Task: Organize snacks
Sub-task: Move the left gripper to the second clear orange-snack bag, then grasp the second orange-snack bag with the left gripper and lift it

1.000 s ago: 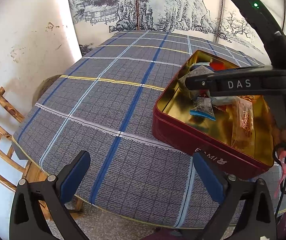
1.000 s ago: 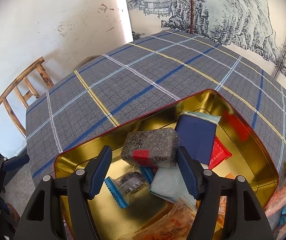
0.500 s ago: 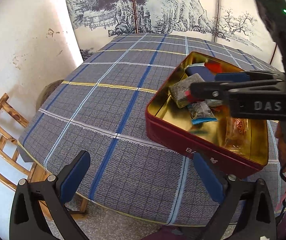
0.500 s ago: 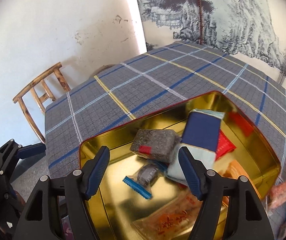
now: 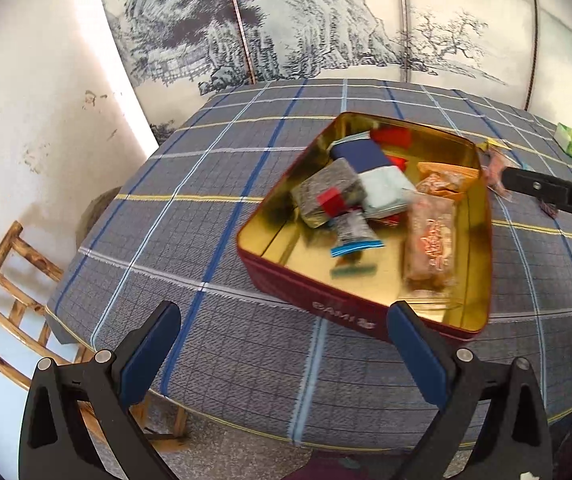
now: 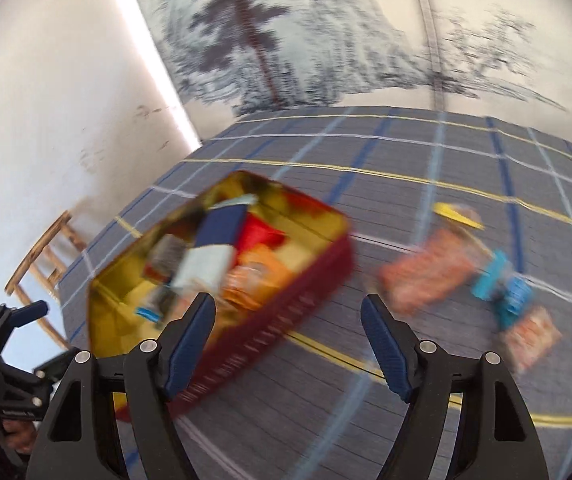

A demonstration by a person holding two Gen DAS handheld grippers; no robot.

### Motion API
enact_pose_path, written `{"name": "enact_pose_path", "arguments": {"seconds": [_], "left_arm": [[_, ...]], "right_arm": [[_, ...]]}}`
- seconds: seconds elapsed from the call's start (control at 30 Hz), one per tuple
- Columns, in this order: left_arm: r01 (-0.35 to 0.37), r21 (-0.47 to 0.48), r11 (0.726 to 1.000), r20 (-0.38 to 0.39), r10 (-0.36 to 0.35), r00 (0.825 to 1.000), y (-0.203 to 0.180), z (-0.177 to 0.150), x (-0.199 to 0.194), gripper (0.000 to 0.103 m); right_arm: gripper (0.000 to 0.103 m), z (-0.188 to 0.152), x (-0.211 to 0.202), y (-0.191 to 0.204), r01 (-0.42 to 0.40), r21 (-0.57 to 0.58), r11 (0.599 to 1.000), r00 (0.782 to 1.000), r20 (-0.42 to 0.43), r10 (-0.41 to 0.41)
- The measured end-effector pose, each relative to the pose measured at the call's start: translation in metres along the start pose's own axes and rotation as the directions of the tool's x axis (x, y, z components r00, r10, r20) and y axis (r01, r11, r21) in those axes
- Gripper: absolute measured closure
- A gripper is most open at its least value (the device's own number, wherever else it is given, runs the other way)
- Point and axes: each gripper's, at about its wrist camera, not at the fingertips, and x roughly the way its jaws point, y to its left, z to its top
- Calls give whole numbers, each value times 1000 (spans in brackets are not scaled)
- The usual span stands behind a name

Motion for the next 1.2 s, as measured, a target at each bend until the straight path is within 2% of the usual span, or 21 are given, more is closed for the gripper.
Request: {"name": "enact_pose_path", "arguments": {"seconds": [0.13,0.33,0.5,0.63,0.73,0.83,1.0,1.1,1.2], "left_arm": [[-12,45,999,17,12,1000,-18,4,-8,1],[0,131,991,49,-6,999,-48,15,-18,1],[82,201,976,41,-92,995,-84,27,-24,1],[146,272,951,36,-162,986,-118,39,-28,1],[214,317,924,6,-227,974,-144,51,-25,1],[244,374,895,11,-267,964,-166,62,-23,1],[320,493,809,-21,-357,934,-206,90,-6,1],[389,529,754,-90,-407,909,-228,111,13,2],[425,564,708,-151,-418,896,-249,128,38,6]], "right_arm": [[24,-13,-20,-46,91,58,994,996,19,-92],[22,-34,-55,-109,219,115,969,974,31,-224],[22,-51,-80,-151,322,159,933,944,22,-329],[21,-58,-98,-177,332,216,918,937,39,-348],[20,-64,-107,-188,300,266,916,944,53,-324],[19,-66,-112,-196,252,305,919,955,76,-287],[16,-67,-113,-195,217,307,927,964,84,-253],[15,-69,-116,-198,192,322,927,967,101,-235],[14,-70,-119,-200,166,334,928,970,116,-215]]}}
